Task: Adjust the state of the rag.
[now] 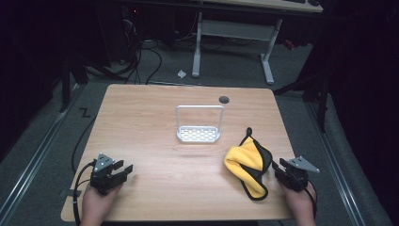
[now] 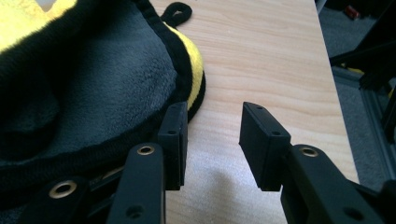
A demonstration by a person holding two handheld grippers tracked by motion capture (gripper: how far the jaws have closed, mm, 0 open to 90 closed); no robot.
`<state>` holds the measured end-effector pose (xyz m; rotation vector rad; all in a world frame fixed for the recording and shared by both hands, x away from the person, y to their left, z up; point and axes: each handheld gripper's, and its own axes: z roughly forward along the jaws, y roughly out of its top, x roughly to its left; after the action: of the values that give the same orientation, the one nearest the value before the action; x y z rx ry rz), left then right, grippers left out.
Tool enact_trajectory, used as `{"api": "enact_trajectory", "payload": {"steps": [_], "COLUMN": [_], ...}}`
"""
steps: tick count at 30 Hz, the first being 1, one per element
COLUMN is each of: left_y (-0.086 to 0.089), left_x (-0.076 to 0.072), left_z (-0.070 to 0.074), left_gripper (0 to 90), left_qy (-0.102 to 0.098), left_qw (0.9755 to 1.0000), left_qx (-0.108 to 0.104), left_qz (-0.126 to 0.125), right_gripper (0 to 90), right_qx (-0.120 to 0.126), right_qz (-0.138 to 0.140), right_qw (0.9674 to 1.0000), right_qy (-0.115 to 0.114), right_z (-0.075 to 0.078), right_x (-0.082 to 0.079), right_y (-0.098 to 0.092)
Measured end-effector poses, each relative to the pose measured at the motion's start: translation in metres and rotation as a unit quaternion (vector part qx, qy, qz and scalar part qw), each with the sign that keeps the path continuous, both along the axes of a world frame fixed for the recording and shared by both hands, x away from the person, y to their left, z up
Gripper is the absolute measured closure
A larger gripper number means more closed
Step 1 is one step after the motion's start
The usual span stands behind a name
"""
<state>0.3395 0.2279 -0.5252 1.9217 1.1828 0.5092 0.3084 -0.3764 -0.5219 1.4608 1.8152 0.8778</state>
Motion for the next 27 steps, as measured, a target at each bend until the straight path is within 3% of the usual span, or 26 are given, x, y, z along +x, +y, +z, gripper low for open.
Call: {"api": "enact_trajectory", "payload": {"steps": [2, 4, 11, 16, 20, 24, 27], "left_y": [0.002, 0.004, 0.006, 0.005, 0.005, 0.003, 0.001], "left_x": [0.001, 0.002, 0.004, 0.000, -0.002, -0.002, -0.002], "left_z": [-0.003, -0.006, -0.007, -0.005, 0.000, 0.003, 0.003], "left_gripper": [51.8, 50.5, 48.0, 48.0, 46.9, 42.4, 41.7], "left_qy": [0.004, 0.018, 0.036, 0.026, 0.027, 0.027, 0.029], "left_qw": [1.0000, 0.9996, 0.9979, 0.9985, 0.9974, 0.9972, 0.9970], "left_qx": [-0.001, -0.020, -0.054, -0.048, -0.066, -0.069, -0.069], "left_qz": [0.000, 0.000, 0.001, 0.000, -0.007, -0.012, -0.020], "right_gripper": [62.6, 63.6, 61.8, 62.3, 69.3, 88.6, 90.0], "right_qx": [0.001, -0.002, 0.005, 0.009, 0.002, 0.007, 0.022], "right_qz": [-0.004, -0.006, 0.003, 0.003, 0.003, 0.007, 0.026], "right_qw": [1.0000, 0.9999, 1.0000, 0.9999, 0.9999, 0.9992, 0.9984], "right_qy": [0.008, 0.012, 0.002, -0.006, -0.016, -0.038, -0.046], "right_z": [-0.002, -0.004, -0.002, 0.000, 0.005, 0.017, 0.030], "right_x": [0.001, 0.002, -0.001, -0.002, -0.003, -0.008, -0.009], "right_y": [0.000, -0.001, -0.003, -0.005, -0.005, -0.002, 0.004]}}
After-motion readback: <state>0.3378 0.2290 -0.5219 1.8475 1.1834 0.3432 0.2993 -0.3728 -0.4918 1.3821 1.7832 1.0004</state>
